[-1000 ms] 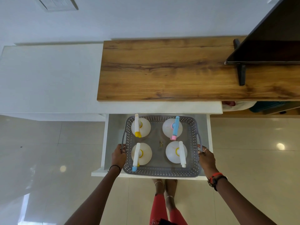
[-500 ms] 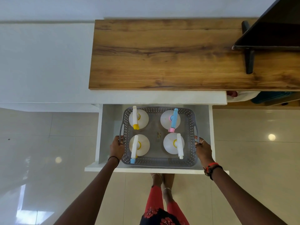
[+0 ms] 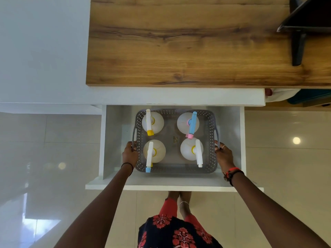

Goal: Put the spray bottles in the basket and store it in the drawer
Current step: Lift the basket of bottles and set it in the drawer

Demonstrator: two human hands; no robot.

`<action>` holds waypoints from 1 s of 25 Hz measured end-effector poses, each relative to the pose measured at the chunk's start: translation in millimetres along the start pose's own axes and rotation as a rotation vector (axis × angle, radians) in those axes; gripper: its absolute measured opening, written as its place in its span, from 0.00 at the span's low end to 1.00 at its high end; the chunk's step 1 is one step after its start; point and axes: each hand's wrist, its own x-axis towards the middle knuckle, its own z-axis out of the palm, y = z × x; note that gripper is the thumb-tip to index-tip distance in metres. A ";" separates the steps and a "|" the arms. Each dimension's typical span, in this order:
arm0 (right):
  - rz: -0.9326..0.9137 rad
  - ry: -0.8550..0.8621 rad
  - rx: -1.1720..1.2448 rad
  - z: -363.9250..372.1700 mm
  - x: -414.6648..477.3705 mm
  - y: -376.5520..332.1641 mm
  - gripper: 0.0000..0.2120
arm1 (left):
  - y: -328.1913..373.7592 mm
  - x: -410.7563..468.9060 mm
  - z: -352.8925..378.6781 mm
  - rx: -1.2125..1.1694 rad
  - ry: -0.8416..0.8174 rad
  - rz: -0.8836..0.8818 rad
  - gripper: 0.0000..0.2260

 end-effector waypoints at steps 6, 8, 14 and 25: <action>0.001 -0.001 0.049 23.1 28.2 9.8 0.15 | -11.1 36.2 11.5 0.010 -0.019 -0.029 0.17; 0.002 0.000 0.069 31.6 36.4 13.1 0.15 | -14.9 47.8 14.0 0.002 -0.019 -0.044 0.17; 0.014 0.004 0.103 45.5 52.9 13.0 0.15 | -18.3 71.0 20.1 0.000 -0.013 -0.052 0.18; 0.003 -0.014 0.057 55.9 75.9 10.0 0.18 | -22.3 94.0 29.5 -0.019 -0.012 -0.039 0.19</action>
